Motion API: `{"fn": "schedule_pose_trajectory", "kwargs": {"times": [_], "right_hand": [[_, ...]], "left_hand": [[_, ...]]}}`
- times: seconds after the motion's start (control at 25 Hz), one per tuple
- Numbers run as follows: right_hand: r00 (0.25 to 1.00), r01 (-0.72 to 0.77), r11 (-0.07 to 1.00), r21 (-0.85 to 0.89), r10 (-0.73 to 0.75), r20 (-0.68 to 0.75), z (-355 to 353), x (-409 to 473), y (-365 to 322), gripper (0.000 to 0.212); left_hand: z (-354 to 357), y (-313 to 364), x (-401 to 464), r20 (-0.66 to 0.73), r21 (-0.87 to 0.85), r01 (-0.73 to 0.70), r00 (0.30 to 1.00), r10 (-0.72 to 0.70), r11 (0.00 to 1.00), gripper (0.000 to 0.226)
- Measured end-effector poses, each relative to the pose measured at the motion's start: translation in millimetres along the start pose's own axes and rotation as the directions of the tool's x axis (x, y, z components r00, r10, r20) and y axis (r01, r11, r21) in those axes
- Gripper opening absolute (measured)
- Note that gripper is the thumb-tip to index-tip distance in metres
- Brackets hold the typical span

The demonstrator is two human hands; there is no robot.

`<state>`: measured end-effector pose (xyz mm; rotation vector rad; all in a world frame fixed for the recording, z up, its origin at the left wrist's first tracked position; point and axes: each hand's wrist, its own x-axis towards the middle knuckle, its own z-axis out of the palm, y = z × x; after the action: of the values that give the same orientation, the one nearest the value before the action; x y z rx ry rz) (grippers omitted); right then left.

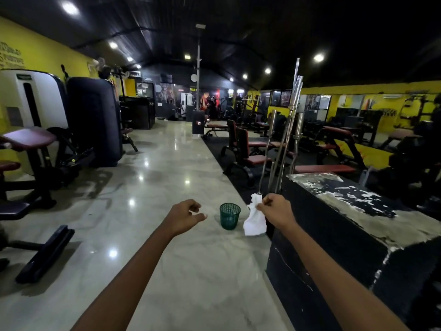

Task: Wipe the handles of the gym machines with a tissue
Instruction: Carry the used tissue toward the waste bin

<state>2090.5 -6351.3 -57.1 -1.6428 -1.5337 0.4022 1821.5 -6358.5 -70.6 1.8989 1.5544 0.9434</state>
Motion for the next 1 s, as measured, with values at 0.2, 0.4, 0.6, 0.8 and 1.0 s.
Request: {"fn": "schedule_pose_trajectory", "kwargs": {"times": [0.2, 0.4, 0.6, 0.8, 1.0], "right_hand": [[0.998, -0.042, 0.994, 0.097, 0.046, -0.044, 34.3, 148.3, 23.1, 0.016], [0.998, -0.055, 0.995, 0.088, 0.059, -0.039, 68.8, 279.2, 55.7, 0.018], [0.998, -0.057, 0.989, 0.133, 0.061, -0.026, 110.5, 412.0, 98.1, 0.021], [1.0, 0.014, 0.997, 0.077, -0.014, 0.003, 129.4, 545.4, 116.7, 0.033], [0.998, -0.032, 0.994, 0.108, 0.026, 0.057, 172.1, 669.6, 149.6, 0.023]], "left_hand": [[19.1, -20.4, 147.5, 0.048, 0.037, 0.01, 0.999, -0.012, 0.999, 0.043], [51.2, -34.1, 279.6, 0.097, 0.059, 0.01, 0.995, -0.015, 0.998, 0.042], [86.4, -58.4, 409.6, 0.073, 0.035, 0.039, 0.996, -0.041, 0.999, 0.04], [108.9, -64.2, 540.2, 0.034, 0.037, 0.07, 0.997, -0.071, 0.997, 0.042], [138.0, -86.3, 658.4, 0.044, 0.006, 0.121, 0.992, -0.121, 0.993, 0.041]]}}
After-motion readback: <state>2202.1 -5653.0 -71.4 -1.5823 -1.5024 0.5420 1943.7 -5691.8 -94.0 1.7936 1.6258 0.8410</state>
